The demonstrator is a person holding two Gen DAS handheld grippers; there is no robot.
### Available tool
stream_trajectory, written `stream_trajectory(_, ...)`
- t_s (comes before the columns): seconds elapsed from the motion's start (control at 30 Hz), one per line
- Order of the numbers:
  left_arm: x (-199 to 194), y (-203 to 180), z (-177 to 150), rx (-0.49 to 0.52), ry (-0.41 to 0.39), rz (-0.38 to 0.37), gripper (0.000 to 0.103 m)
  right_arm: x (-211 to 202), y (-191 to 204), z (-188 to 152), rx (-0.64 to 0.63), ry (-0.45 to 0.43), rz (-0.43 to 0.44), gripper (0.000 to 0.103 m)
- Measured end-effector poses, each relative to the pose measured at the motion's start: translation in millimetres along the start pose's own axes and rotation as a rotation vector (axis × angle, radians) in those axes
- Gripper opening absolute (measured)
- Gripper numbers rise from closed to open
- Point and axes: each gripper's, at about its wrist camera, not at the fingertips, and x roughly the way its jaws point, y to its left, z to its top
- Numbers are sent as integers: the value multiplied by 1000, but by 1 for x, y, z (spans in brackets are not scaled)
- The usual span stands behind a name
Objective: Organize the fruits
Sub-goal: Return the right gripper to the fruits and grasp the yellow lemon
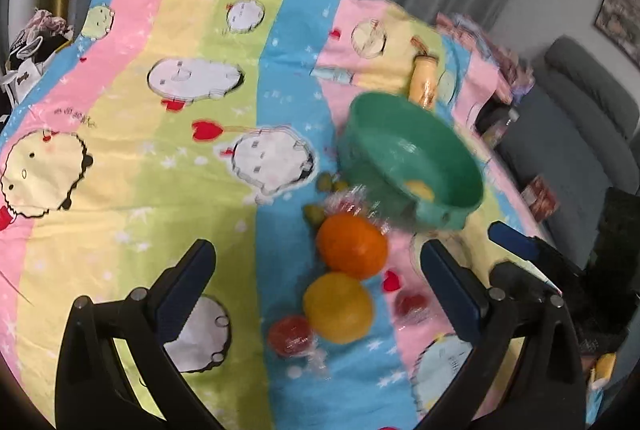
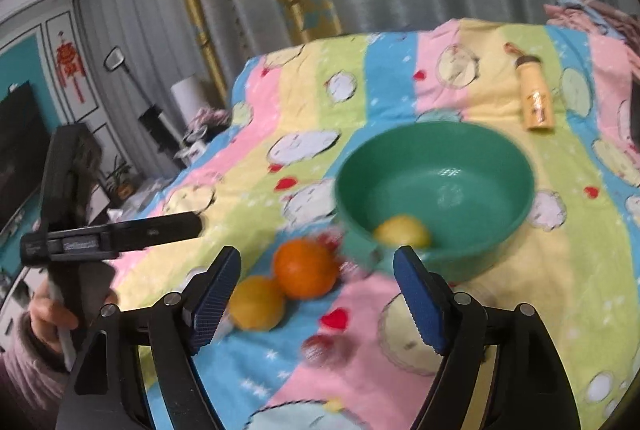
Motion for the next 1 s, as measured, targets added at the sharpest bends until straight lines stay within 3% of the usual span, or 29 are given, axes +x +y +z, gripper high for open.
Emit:
stream_trajectory(0.13, 9, 15, -4, -57, 58, -66, 103, 26, 23, -12, -52, 68, 55, 79)
stream_trajectory(0.27, 9, 17, -7, -35, 69, -57, 103, 46, 37, -24, -104, 111, 112, 79)
stream_trajectory(0.57, 29, 7, -20, 18, 127, -92, 102, 68, 42, -38, -127, 190, 105, 79)
stream_trajectory(0.73, 35, -5, -23, 75, 142, -102, 101, 74, 38, -40, -102, 212, 96, 71)
stream_trajectory(0.87, 46, -15, -25, 115, 167, -89, 93, 81, 34, -39, -75, 227, 117, 62)
stream_trajectory(1.0, 57, -23, -30, 158, 203, -74, 85, 86, 34, -38, -70, 232, 122, 59)
